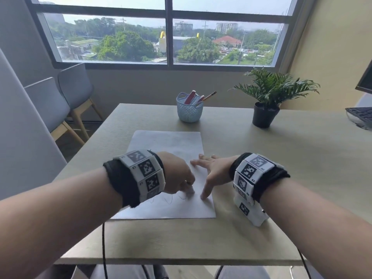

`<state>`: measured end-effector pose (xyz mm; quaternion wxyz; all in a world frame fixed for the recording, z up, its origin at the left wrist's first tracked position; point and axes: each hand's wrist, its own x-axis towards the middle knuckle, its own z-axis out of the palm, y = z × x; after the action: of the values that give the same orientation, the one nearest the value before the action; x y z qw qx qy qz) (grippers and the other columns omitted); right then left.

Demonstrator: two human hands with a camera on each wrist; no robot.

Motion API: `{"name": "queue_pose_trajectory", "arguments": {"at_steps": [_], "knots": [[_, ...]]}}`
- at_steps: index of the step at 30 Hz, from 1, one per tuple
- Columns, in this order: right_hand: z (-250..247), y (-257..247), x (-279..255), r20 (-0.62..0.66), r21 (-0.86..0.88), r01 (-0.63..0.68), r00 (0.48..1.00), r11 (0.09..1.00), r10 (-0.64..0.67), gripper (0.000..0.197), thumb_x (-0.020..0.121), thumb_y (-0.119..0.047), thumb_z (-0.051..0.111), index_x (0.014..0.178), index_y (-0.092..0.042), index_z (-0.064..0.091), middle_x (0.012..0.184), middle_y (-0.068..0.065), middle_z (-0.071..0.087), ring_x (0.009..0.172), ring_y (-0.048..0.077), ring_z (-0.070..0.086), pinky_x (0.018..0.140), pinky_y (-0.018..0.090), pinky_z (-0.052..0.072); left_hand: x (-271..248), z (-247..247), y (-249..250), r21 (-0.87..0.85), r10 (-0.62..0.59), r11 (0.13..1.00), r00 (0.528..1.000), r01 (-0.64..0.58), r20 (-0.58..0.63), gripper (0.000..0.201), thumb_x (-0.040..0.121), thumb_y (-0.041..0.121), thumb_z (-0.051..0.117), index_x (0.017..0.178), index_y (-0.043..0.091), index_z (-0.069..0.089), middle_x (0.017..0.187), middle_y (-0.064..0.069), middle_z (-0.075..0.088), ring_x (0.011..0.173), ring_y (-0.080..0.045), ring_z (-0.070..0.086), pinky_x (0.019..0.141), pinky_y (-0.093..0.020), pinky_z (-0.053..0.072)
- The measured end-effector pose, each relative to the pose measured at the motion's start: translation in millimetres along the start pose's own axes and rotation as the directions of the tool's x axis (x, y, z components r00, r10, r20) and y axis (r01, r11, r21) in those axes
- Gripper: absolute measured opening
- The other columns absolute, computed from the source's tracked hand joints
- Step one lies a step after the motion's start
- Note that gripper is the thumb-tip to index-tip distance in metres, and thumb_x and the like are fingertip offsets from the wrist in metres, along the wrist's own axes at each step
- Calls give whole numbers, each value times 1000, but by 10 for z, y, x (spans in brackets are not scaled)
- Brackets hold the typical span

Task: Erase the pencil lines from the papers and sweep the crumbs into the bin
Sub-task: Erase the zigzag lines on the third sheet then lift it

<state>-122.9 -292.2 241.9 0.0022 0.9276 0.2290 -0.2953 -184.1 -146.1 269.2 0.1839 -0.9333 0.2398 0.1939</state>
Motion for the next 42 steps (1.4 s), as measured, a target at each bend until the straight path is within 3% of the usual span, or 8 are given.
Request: {"name": "queue_pose_trajectory", "arguments": {"at_steps": [6,11,14,17,22,27,34,42], "knots": [[13,16,25,-1,-3,-6,1000,1000,6,111,67,-58,75,149,-49,1,160,-15,-11,148,18,-9,119,50,3,74,-45,-79,-30,-66,997,998,65,-23,29,101,39,38,123,30,55,107,5,60,84,-15,45,73,-29,37],[23,31,52,4,5,-9,1000,1000,9,113,65,-58,75,148,-50,0,160,-16,-12,148,18,-9,119,49,3,-26,23,-18,-8,-12,1000,1000,12,19,28,100,42,39,117,30,57,90,9,52,81,-16,47,69,-29,35],[17,31,56,-3,0,-11,1000,1000,11,113,66,-60,74,149,-48,-1,160,-14,-11,148,17,-9,119,49,4,12,-17,-92,-44,-66,997,998,66,1,33,100,46,36,118,29,57,97,8,57,83,-16,46,73,-30,38],[11,34,50,-2,4,-16,1000,1000,16,113,66,-62,73,149,-48,-1,160,-14,-11,148,16,-9,119,49,3,29,-30,-118,-46,-97,994,995,96,-28,32,101,44,36,119,29,57,91,9,50,83,-15,45,72,-29,37],[3,26,39,0,10,-17,1000,1000,17,111,67,-59,74,149,-47,0,160,-13,-11,148,16,-9,119,49,3,-51,-7,-55,-22,-32,999,997,33,64,34,99,48,36,117,28,57,92,8,53,83,-16,47,71,-31,37],[-3,21,23,6,-3,-15,1000,1000,15,111,68,-60,73,150,-47,-1,160,-13,-11,148,16,-9,119,50,3,22,-56,-124,-29,-84,996,996,84,10,37,100,49,36,120,27,57,89,9,47,83,-14,43,73,-30,36],[3,13,19,2,11,-15,1000,1000,15,111,68,-58,74,150,-46,0,160,-13,-11,148,17,-9,119,50,3,-78,73,-74,-7,-10,1000,999,10,41,30,99,47,39,112,28,58,88,9,54,80,-16,48,69,-29,38],[5,16,32,-16,8,-18,1000,1000,19,110,66,-60,73,149,-49,2,160,-16,-9,148,15,-7,119,49,3,-121,136,-65,19,9,1000,1000,-9,-12,27,100,43,39,108,26,59,88,5,57,78,-18,47,67,-29,33]]}}
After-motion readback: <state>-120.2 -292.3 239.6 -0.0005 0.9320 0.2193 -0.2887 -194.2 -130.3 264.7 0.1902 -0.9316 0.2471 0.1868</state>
